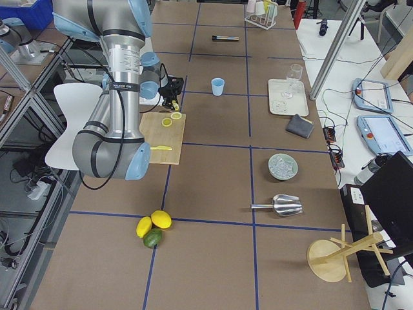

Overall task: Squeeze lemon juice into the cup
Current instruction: 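Lift the lemon slice off the board with the right gripper, then carry the lemon slice over the blue paper cup with the right gripper, then lower the lemon slice into the cup and open the right gripper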

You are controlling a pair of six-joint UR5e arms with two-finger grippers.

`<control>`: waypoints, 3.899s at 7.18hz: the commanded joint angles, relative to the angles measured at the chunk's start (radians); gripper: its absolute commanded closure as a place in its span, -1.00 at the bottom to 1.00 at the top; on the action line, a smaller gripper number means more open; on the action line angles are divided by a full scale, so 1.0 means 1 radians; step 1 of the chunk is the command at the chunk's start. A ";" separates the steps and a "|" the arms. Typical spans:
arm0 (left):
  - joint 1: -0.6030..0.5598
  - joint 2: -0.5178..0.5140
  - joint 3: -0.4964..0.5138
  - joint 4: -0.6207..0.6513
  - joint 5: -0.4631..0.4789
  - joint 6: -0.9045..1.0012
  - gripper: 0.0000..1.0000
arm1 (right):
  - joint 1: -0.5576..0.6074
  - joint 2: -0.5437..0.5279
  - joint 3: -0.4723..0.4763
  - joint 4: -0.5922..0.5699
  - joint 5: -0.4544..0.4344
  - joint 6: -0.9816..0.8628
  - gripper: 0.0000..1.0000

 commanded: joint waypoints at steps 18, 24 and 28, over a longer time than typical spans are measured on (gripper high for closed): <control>0.000 -0.002 -0.002 -0.002 0.000 0.000 -1.00 | 0.403 0.856 -0.669 -0.275 0.311 -0.186 -0.06; 0.000 -0.002 -0.002 0.000 0.000 0.000 -1.00 | 0.400 0.844 -0.658 -0.276 0.324 -0.181 -0.86; 0.017 -0.011 -0.002 -0.015 0.000 -0.079 -1.00 | 0.429 0.751 -0.520 -0.288 0.347 -0.196 -1.00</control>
